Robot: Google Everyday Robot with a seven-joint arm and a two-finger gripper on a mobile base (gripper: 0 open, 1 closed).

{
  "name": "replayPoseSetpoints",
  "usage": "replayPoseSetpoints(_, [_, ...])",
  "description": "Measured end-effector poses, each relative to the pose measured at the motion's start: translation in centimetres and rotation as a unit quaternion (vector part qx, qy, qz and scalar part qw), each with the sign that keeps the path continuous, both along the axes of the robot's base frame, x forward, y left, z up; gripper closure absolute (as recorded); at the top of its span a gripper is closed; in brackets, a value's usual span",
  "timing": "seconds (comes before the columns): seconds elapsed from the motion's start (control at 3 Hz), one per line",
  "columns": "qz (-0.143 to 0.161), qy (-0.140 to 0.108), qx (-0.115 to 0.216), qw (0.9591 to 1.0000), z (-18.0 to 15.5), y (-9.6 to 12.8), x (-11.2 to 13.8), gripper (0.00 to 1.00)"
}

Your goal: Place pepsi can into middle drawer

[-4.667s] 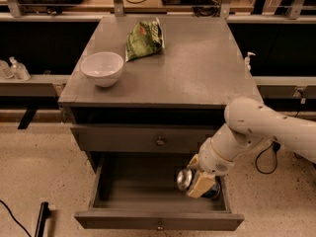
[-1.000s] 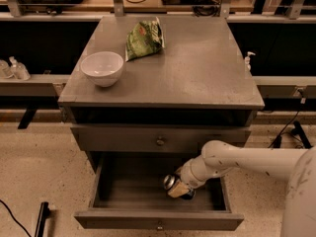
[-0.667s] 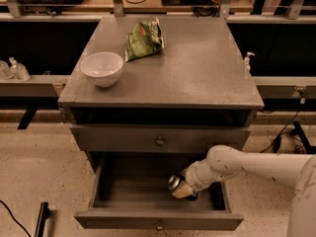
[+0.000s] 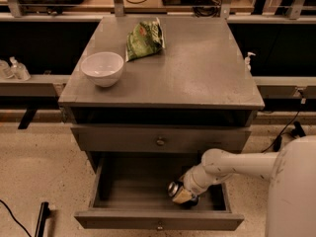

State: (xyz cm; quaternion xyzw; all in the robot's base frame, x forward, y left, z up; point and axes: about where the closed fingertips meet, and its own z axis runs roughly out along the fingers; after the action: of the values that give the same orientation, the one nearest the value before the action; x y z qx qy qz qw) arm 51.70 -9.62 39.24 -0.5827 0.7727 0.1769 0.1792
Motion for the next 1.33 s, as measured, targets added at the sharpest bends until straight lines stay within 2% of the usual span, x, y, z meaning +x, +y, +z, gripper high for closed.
replayPoseSetpoints(0.33, [0.002, 0.008, -0.013, 0.9999, -2.27, -0.76, -0.59, 1.0])
replayPoseSetpoints(1.0, [0.003, 0.01, -0.012, 0.9999, -2.33, -0.66, -0.71, 0.59])
replayPoseSetpoints(1.33, [0.014, 0.006, -0.018, 0.9997, -1.91, -0.12, -0.92, 0.3])
